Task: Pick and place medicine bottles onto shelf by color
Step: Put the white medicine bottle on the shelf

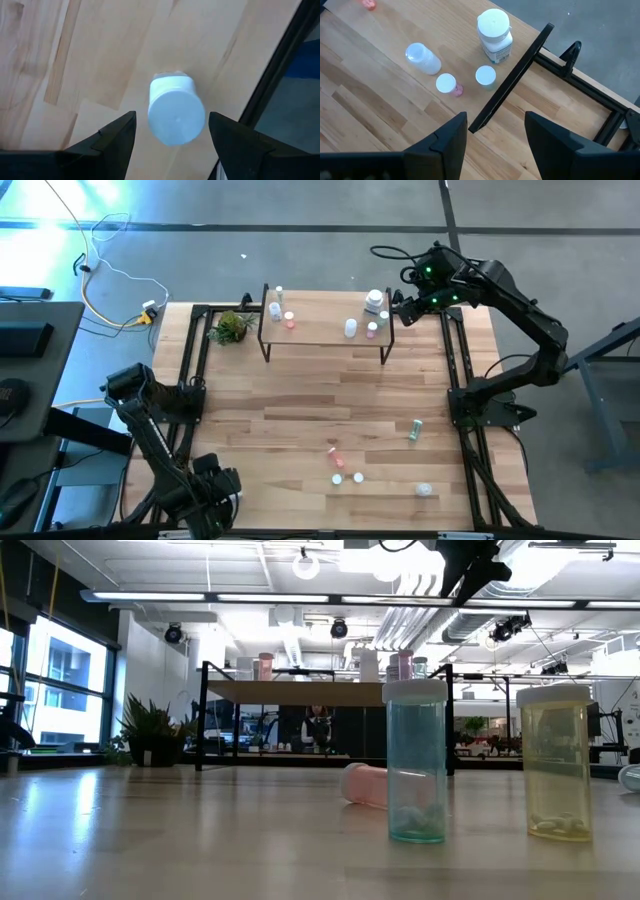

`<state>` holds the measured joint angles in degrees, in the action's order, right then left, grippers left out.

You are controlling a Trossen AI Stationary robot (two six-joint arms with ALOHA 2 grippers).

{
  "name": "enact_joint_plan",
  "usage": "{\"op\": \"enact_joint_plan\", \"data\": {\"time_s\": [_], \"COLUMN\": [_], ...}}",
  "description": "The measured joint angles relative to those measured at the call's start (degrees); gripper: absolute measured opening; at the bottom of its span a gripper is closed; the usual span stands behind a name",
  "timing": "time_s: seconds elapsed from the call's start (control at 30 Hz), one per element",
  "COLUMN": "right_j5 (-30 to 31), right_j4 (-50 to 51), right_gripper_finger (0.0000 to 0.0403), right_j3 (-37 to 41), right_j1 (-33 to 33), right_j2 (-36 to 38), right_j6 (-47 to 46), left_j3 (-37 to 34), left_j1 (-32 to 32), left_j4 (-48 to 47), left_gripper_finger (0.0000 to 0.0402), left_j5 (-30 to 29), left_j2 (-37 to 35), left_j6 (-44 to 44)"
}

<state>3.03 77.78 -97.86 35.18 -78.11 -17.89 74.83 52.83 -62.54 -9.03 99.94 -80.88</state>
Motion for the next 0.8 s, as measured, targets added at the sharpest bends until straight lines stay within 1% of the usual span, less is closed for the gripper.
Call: {"op": "enact_joint_plan", "data": {"time_s": [0.27,0.4,0.5,0.7,0.8], "right_j5": [0.0,0.0,0.0,0.0,0.0], "right_j4": [0.01,0.0,0.0,0.02,0.02], "right_gripper_finger": [0.019,0.019,0.019,0.019,0.019], "right_j3": [0.0,0.0,0.0,0.0,0.0], "right_j1": [0.01,0.0,0.0,0.02,0.01], "right_j2": [0.0,0.0,0.0,0.0,-0.02], "right_j6": [0.0,0.0,0.03,0.22,0.22], "left_j3": [0.0,0.0,0.0,0.0,0.0], "left_j1": [-0.72,-0.87,-1.04,-1.13,-1.46], "left_j4": [0.04,0.17,0.35,0.9,0.98], "left_gripper_finger": [0.0239,0.0235,0.0218,0.0161,0.0156], "left_j5": [0.08,1.31,1.52,1.87,1.76], "left_j2": [2.2,2.47,2.46,2.44,2.44], "left_j6": [-0.03,-0.03,-0.08,0.65,0.59]}}
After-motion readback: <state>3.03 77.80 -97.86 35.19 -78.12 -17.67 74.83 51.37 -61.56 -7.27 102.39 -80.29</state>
